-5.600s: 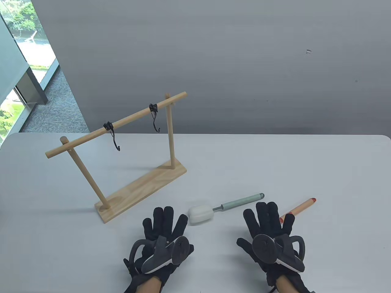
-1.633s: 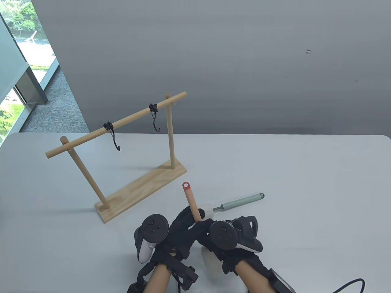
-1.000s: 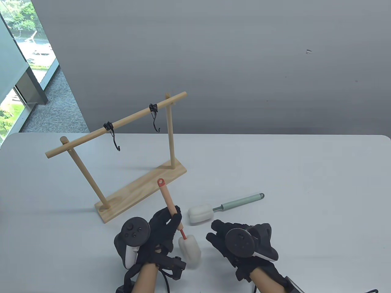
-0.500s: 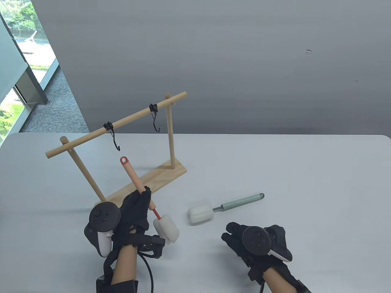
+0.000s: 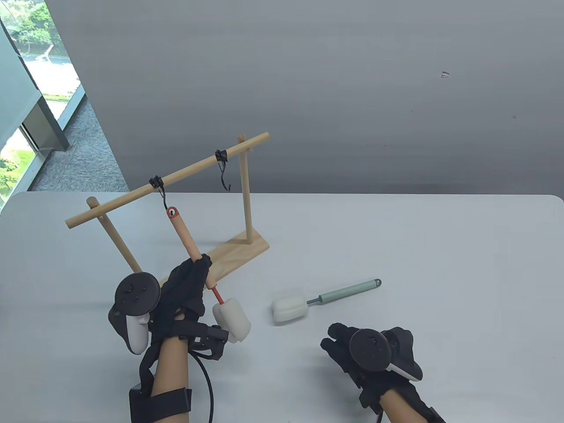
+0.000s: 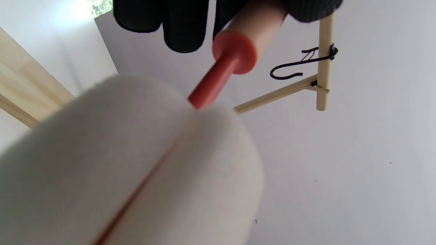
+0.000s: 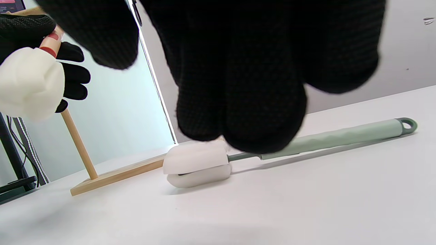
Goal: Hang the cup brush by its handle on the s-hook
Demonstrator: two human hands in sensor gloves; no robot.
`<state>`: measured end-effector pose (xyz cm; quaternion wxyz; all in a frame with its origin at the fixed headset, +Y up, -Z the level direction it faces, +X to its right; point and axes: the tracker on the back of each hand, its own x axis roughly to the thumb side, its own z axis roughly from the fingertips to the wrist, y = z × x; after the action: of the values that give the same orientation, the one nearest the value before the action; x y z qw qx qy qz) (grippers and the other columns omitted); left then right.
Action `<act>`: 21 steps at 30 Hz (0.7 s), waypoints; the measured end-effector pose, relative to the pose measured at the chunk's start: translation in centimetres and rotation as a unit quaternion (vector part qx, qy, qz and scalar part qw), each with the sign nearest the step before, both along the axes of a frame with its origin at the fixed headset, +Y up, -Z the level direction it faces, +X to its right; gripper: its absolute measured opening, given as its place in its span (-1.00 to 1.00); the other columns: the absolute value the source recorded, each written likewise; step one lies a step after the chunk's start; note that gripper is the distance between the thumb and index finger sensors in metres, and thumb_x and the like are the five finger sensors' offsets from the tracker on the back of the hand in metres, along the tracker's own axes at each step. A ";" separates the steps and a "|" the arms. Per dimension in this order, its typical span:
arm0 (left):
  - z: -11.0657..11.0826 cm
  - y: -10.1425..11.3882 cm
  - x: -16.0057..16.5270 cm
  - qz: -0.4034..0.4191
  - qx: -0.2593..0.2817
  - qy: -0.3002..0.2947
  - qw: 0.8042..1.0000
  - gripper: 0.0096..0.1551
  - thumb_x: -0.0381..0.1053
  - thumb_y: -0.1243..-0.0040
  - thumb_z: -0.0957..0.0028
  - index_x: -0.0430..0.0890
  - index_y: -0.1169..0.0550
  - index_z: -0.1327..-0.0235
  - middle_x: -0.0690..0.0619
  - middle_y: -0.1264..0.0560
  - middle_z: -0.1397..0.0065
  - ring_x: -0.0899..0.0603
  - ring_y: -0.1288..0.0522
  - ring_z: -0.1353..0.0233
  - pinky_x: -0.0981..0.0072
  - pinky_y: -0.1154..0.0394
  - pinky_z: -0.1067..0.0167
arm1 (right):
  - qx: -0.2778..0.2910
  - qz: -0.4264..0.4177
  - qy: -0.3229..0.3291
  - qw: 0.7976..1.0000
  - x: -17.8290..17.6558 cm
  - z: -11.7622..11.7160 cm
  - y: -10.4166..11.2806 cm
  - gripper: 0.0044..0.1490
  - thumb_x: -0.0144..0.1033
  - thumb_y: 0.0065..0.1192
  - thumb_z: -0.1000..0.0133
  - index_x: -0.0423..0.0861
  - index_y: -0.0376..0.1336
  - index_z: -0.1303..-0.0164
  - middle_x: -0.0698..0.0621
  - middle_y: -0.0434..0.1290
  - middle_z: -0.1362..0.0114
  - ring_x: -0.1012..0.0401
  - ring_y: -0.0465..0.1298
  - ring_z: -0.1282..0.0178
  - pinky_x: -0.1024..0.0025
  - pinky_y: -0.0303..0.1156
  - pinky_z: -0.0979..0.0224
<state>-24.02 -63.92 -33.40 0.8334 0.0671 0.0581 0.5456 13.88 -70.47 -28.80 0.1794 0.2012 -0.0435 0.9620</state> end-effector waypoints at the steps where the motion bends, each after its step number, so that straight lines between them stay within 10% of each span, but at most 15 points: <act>1: -0.1 0.0 0.0 0.005 -0.002 0.001 1.000 -0.39 0.35 0.04 -0.07 0.07 -0.57 -0.21 -0.15 -0.45 -0.48 -0.42 -0.36 -0.52 -0.42 -0.12 -0.39 | -0.002 0.000 -0.002 1.000 0.1 0.1 0.0 -0.27 -0.01 0.17 -0.11 -0.38 0.44 -0.13 -0.11 0.69 0.12 0.03 0.73 0.28 0.10 0.54 0.09; 21: 0.0 -2.4 -1.0 0.035 -0.043 0.019 0.998 -0.38 0.32 0.03 -0.07 0.01 -0.58 -0.23 -0.20 -0.46 -0.46 -0.45 -0.37 -0.49 -0.42 -0.12 -0.37 | -0.019 0.006 -0.009 1.000 0.4 0.4 -0.1 -0.26 0.00 0.16 -0.11 -0.38 0.44 -0.13 -0.12 0.69 0.12 0.02 0.73 0.28 0.10 0.53 0.09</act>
<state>-25.02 -66.32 -33.43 0.8144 0.0394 0.0992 0.5704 14.25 -70.60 -28.42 0.1770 0.1891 -0.0254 0.9655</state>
